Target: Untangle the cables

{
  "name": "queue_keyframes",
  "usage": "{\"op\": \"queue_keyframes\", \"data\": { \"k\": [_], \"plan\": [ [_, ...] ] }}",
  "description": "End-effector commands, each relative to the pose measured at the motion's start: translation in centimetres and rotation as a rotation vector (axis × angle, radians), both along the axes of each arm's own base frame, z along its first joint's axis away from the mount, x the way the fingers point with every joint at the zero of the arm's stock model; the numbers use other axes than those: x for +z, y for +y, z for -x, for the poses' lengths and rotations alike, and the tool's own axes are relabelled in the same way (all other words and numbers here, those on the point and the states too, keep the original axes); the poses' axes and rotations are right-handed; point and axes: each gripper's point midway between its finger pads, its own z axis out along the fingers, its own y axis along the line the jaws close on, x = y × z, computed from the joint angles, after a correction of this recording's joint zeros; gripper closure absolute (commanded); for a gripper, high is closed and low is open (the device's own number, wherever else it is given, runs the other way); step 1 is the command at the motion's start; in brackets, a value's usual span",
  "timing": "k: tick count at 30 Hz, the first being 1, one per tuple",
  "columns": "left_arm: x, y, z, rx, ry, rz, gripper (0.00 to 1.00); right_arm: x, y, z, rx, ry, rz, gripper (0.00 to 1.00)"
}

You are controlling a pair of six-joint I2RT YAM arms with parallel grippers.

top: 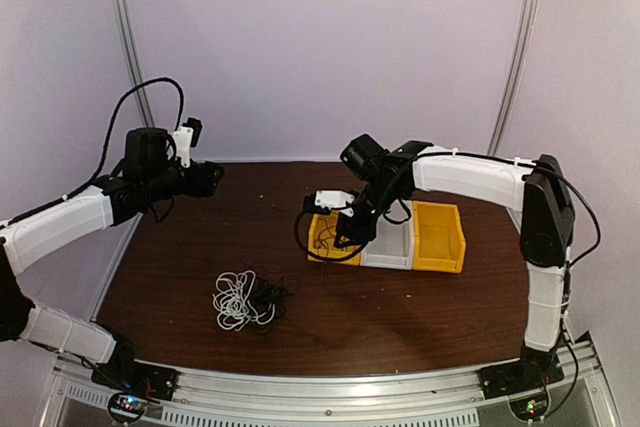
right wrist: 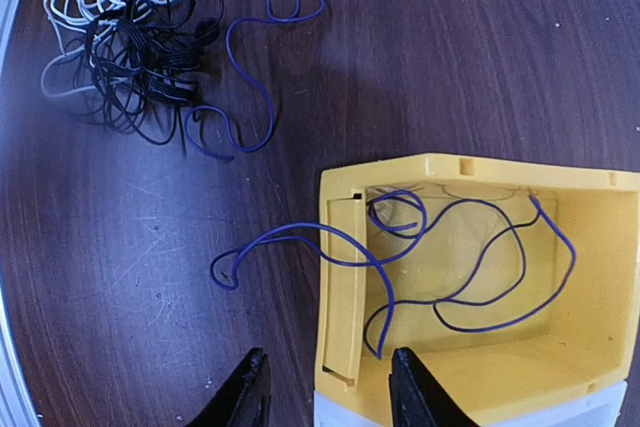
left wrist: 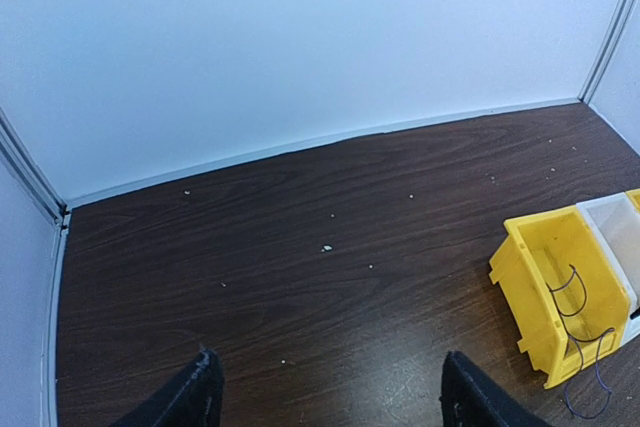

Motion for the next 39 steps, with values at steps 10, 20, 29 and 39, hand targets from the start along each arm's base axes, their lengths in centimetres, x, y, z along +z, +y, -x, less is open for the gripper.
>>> {"op": "queue_keyframes", "data": {
  "k": [10, 20, 29, 39],
  "plan": [
    [1.3, -0.1, 0.0, -0.007, -0.04, 0.004, 0.24, -2.1, 1.6, -2.9, -0.079, -0.047, 0.045, 0.69],
    [1.5, 0.0, 0.1, -0.008, -0.047, 0.009, 0.24, -0.7, 1.9, -3.1, -0.091, -0.055, 0.018, 0.68],
    [1.6, -0.1, 0.1, -0.013, -0.048, 0.006, 0.24, -2.1, 1.8, -2.1, -0.063, 0.007, 0.061, 0.62],
    [1.2, 0.1, -0.1, 0.0, -0.045, -0.009, 0.24, -3.2, 1.9, -3.3, -0.086, -0.02, 0.089, 0.72]
  ]
}}
